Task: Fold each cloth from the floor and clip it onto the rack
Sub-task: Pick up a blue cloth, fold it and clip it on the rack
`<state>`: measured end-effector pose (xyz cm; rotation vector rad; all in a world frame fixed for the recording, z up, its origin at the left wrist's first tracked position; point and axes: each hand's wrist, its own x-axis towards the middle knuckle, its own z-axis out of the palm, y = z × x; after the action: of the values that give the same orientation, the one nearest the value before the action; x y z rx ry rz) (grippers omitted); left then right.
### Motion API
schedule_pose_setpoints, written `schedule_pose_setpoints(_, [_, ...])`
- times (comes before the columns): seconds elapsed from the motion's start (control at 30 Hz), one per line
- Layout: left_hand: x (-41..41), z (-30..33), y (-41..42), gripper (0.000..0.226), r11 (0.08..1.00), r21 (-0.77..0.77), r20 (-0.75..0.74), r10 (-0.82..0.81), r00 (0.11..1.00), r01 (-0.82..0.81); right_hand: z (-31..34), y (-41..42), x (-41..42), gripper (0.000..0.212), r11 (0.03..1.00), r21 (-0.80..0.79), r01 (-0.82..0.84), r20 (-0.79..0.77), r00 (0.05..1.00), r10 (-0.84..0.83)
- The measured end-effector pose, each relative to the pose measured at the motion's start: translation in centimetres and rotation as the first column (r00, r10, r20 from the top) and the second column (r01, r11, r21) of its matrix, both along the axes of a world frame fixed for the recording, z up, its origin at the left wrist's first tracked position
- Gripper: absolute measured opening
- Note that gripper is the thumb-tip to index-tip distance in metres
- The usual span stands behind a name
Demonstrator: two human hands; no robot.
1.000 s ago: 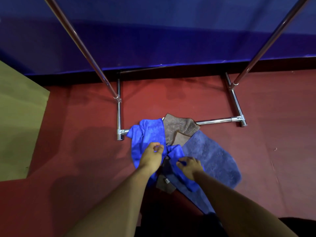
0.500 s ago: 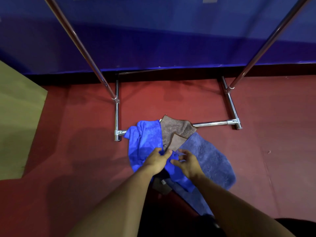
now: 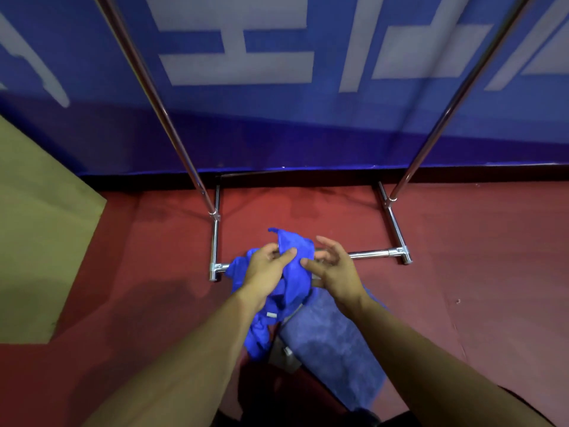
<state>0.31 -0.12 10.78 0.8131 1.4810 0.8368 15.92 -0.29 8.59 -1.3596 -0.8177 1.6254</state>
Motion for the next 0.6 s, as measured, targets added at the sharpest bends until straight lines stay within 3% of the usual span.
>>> schedule_pose_setpoints(0.17, [-0.1,7.3,0.9,0.020,0.987,0.141,0.047,-0.087,0.995,0.079,6.1,-0.1,0.1,0.031,0.994,-0.036,0.101,-0.144,0.984,-0.106])
schedule_pose_setpoints(0.27, [-0.2,11.3,0.7,0.009,0.976,0.196,0.128,-0.123,0.984,0.096,8.7,-0.6,-0.1,0.058,0.993,-0.063,0.098,-0.089,0.991,-0.103])
schedule_pose_setpoints(0.37, [-0.5,15.1,0.2,0.013,0.975,0.204,0.255,-0.135,0.958,0.083,11.1,-1.9,0.3,0.084,0.998,-0.043,0.052,-0.126,0.990,-0.057])
schedule_pose_setpoints(0.47, [-1.5,17.8,-0.1,0.015,0.980,0.199,0.309,-0.092,0.947,0.031,14.5,-3.0,-0.9,0.083,0.997,-0.075,-0.012,-0.279,0.960,-0.009])
schedule_pose_setpoints(0.53, [-2.7,18.5,-0.3,0.014,0.980,0.192,0.309,-0.003,0.951,-0.059,15.1,-3.4,-1.0,0.084,0.991,-0.085,-0.107,-0.448,0.892,0.058])
schedule_pose_setpoints(0.6, [-4.2,18.4,-0.6,0.013,0.966,0.181,0.306,0.122,0.944,-0.183,15.8,-4.2,-1.2,0.074,0.986,-0.095,-0.137,-0.500,0.863,0.071])
